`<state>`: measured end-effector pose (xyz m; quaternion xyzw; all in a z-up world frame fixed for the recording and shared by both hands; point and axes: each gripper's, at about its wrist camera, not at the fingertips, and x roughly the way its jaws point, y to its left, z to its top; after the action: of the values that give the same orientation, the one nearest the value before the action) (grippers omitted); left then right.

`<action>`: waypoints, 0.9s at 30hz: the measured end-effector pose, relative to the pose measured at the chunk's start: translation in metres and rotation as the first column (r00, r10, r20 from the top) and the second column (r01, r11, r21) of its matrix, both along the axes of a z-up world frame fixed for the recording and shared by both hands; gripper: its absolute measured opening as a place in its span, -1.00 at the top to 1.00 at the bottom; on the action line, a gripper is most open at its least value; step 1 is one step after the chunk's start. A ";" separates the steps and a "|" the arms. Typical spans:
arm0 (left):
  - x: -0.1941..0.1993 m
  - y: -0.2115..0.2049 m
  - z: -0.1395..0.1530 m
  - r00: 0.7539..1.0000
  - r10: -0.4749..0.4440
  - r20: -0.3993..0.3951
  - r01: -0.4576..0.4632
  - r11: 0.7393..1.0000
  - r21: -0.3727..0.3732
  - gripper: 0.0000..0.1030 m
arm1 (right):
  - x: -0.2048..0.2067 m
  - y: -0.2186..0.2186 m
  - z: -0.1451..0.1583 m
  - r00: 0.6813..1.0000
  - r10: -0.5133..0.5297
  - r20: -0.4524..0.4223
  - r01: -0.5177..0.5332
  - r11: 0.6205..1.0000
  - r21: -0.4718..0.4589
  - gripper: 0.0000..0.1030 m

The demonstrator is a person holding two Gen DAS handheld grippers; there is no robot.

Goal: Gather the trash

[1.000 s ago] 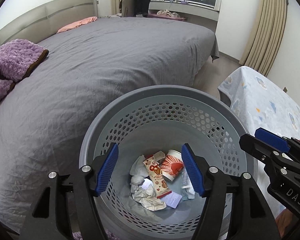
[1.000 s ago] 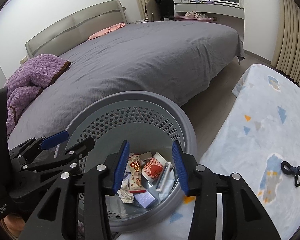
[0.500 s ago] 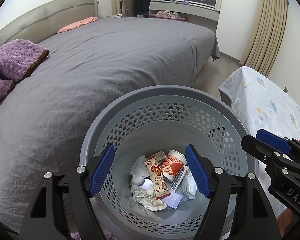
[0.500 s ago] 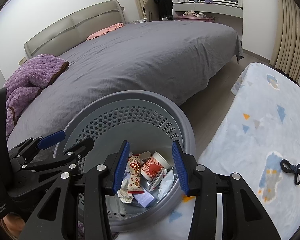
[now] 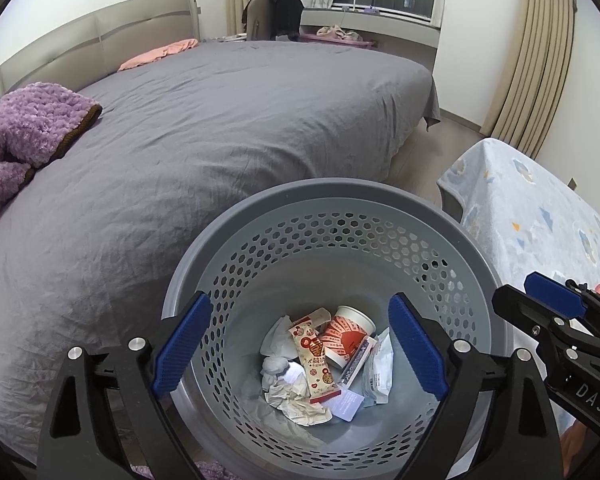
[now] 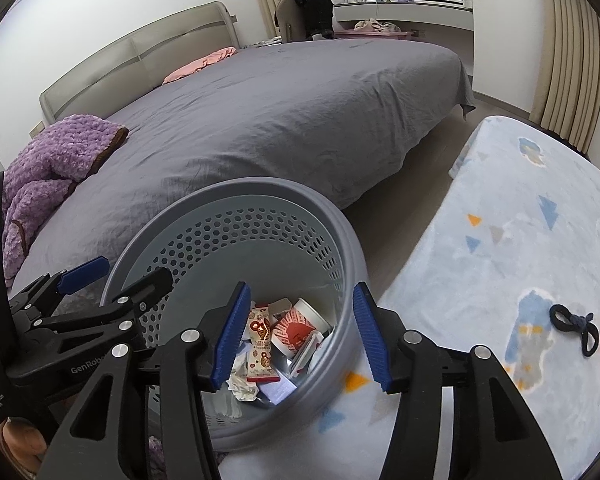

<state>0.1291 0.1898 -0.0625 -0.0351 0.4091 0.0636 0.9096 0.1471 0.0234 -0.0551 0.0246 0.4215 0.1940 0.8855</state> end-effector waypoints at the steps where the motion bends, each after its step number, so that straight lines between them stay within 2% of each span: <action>1: 0.000 -0.001 0.001 1.000 -0.001 0.002 0.001 1.000 0.002 -0.78 | -0.001 -0.002 0.000 1.000 -0.005 0.000 0.005 1.000 0.000 -0.01; 15: 0.001 -0.036 0.005 0.998 -0.060 0.006 0.060 0.998 0.032 -0.81 | -0.026 -0.062 0.008 0.992 -0.125 0.003 0.125 0.992 0.006 -0.08; 27: -0.001 -0.091 0.011 0.985 -0.172 0.017 0.170 0.984 0.055 -0.86 | -0.053 -0.125 0.018 0.969 -0.245 0.018 0.245 0.969 0.005 -0.13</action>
<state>0.1282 0.0991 -0.0513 0.0238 0.3990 -0.0042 0.9166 0.0941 -0.1016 -0.0373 0.0760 0.4066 0.0840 0.9066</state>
